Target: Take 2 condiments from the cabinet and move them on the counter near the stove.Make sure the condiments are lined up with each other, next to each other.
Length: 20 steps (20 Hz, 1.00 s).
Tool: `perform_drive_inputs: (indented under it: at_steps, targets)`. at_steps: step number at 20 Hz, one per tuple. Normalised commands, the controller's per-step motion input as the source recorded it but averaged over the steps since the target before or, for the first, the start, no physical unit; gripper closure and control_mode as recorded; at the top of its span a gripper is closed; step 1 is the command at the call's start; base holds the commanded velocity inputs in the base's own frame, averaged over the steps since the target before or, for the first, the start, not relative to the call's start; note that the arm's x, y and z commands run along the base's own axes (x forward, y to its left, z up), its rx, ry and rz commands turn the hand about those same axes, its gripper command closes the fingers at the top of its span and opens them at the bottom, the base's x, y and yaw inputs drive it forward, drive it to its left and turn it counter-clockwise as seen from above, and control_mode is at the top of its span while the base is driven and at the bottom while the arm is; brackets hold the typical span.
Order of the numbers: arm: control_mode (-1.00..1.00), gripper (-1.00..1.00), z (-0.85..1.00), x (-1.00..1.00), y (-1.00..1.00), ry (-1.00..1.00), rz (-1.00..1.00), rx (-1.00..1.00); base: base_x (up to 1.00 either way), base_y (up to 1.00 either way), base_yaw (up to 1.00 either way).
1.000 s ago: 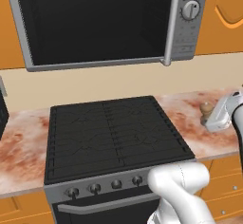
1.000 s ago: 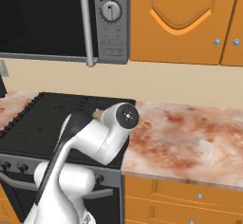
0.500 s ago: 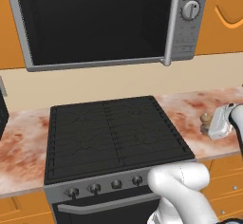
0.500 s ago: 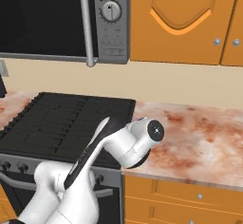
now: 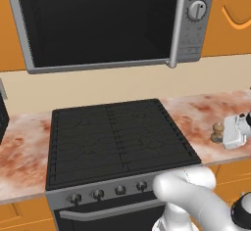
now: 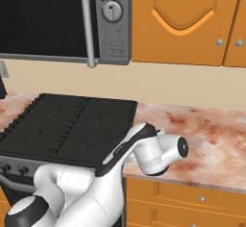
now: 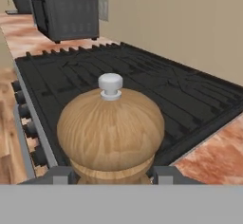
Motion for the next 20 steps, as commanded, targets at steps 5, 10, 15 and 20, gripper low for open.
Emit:
perform_drive_inputs:
  at_steps: [5,10,15,20]
  targets:
    - [-1.0,1.0,-0.15,0.03,-0.12,0.01,0.07,0.15,0.0,0.0,0.0]
    - [-1.0,1.0,-0.22,0.1,-0.02,0.04,0.05,0.11,0.0,0.0,0.0]
    - [-1.0,1.0,-0.15,0.18,0.0,0.04,0.03,0.03,0.0,0.0,0.0]
    - [-1.0,1.0,-0.08,0.16,0.0,0.01,0.0,0.01,0.0,0.0,0.0]
